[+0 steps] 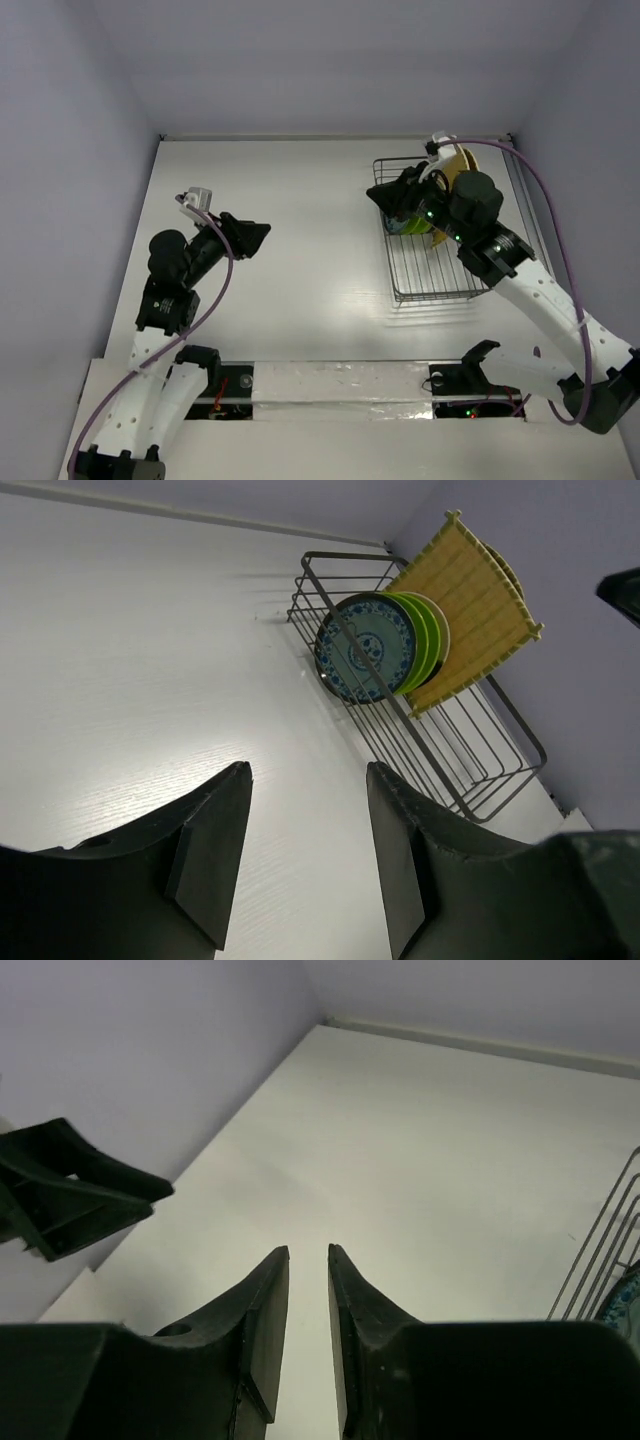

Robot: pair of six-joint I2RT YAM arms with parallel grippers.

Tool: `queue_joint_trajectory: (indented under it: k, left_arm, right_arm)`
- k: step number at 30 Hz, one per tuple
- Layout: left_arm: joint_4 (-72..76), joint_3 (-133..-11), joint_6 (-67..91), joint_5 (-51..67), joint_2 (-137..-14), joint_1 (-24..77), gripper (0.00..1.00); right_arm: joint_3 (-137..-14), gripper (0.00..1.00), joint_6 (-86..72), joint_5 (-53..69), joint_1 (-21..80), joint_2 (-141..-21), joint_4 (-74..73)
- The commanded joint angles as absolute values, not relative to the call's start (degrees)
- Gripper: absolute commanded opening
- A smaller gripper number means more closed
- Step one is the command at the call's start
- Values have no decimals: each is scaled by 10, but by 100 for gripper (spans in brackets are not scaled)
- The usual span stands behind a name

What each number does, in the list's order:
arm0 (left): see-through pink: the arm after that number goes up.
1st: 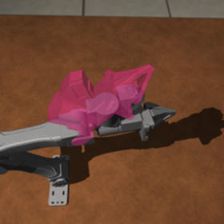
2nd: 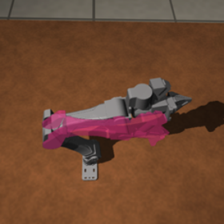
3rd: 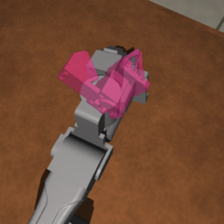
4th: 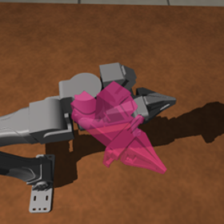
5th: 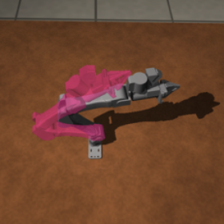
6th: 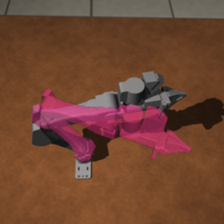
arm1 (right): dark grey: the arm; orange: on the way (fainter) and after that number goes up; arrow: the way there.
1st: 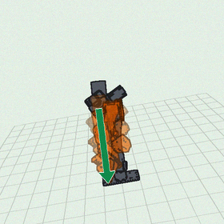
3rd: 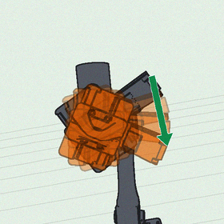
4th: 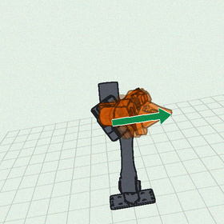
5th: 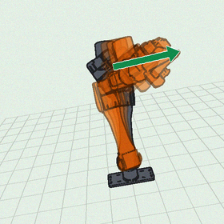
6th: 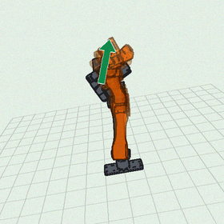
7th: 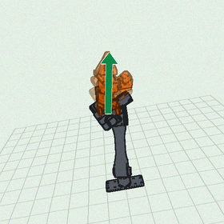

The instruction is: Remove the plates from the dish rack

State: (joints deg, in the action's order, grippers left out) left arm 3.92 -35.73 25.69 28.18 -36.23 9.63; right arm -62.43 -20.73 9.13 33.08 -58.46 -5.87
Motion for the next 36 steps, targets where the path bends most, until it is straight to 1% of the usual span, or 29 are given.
queue_joint_trajectory:
  k: [1,2,3,4,6,8,9,10,11,13,16,21,22,24,25,26,28,31,36]
  left_arm:
    - [45,-379,241,289,-346,94,47]
    - [43,-381,239,287,-345,94,47]
    - [41,-381,238,287,-344,94,47]
    - [41,-381,237,288,-344,94,47]
    - [46,-381,237,299,-343,94,45]
    - [46,-383,234,300,-339,94,39]
    - [47,-382,233,298,-339,94,34]
    - [47,-381,232,298,-338,94,21]
    - [47,-381,231,297,-335,94,15]
    - [43,-380,229,288,-333,94,0]
    - [38,-381,226,277,-330,94,0]
    - [22,-385,217,250,-323,94,0]
    - [22,-384,216,250,-321,94,2]
    - [23,-383,217,253,-319,94,14]
    - [25,-383,217,257,-318,94,23]
    - [25,-383,217,258,-317,94,26]
    - [25,-383,216,259,-316,94,31]
    - [26,-382,217,261,-315,99,32]
    - [31,-381,218,271,-317,99,34]
  right_arm:
    - [-666,28,-178,4,345,-617,-99]
    - [-666,24,-177,4,345,-620,-97]
    - [-666,6,-175,4,345,-620,-96]
    - [-666,0,-171,4,345,-622,-96]
    - [-673,0,-167,-25,345,-629,-109]
    - [-679,0,-159,-60,345,-636,-126]
    - [-681,0,-156,-77,345,-640,-130]
    - [-685,0,-149,-118,345,-644,-138]
    - [-692,0,-147,-139,345,-652,-162]
    - [-714,0,-139,-193,345,-679,-180]
    - [-740,0,-132,-259,345,-727,-206]
    - [-769,0,-129,-268,318,-788,-221]
    - [-773,7,-129,-259,308,-806,-221]
    - [-788,16,-129,-250,302,-825,-225]
    - [-795,24,-128,-258,297,-837,-230]
    - [-803,28,-128,-268,297,-853,-235]
    - [-803,30,-129,-279,282,-865,-244]
    - [-784,31,-131,-262,257,-868,-229]
    - [-776,31,-126,-264,250,-895,-226]
